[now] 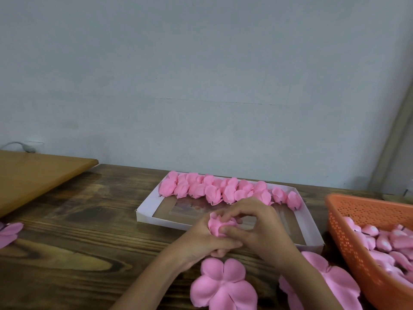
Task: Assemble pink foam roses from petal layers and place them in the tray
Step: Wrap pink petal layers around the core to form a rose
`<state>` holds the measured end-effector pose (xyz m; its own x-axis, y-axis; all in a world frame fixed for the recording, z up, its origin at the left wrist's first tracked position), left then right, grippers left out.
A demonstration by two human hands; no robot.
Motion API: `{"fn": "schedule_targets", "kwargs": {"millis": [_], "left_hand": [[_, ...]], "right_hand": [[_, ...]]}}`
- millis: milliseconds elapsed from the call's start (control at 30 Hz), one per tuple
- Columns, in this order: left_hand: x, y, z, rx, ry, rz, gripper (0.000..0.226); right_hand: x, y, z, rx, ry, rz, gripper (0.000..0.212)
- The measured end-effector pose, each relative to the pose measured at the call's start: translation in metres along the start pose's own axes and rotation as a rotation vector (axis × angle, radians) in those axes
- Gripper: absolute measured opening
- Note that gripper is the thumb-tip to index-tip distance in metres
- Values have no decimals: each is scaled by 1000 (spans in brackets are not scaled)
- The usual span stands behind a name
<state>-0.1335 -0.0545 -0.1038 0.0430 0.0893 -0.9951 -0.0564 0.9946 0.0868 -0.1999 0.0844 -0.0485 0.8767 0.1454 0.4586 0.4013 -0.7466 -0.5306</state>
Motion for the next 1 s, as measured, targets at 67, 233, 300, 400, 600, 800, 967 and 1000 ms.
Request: {"fn": "schedule_targets", "kwargs": {"millis": [67, 233, 300, 400, 600, 800, 967, 1000], "left_hand": [[-1, -1, -1, -77, 44, -44, 32], [-5, -1, -2, -188, 219, -112, 35], [-7, -2, -1, -204, 248, -93, 38], [-11, -4, 3, -268, 276, -70, 36], [-21, 2, 9, -352, 325, -76, 35], [-23, 4, 11, -348, 364, -67, 19], [-24, 5, 11, -406, 416, -95, 24], [-23, 4, 11, -405, 420, -82, 21]], "right_hand": [[2, 0, -1, -14, -1, 17, 25], [12, 2, -6, -24, -110, 30, 34], [13, 2, -6, -40, -125, 29, 33], [15, -1, -6, -65, -132, 143, 27], [21, -1, -7, -85, -178, 230, 23], [24, 2, -6, -121, -213, 319, 31], [21, 7, -4, -174, -213, 311, 27], [20, 8, -4, -164, -208, 292, 28]]}}
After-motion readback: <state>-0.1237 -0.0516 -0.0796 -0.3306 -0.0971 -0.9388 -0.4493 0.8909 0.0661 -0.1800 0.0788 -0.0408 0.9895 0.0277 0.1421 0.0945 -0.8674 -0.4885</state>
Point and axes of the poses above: each hand's wrist, its own z-axis away from the middle knuckle, its own y-axis out of the palm, x = y × z, the point moved 3 cm from there along -z, towards the middle knuckle, and after that the axes turned 13 degrees about -y, right-handed, at the moved point
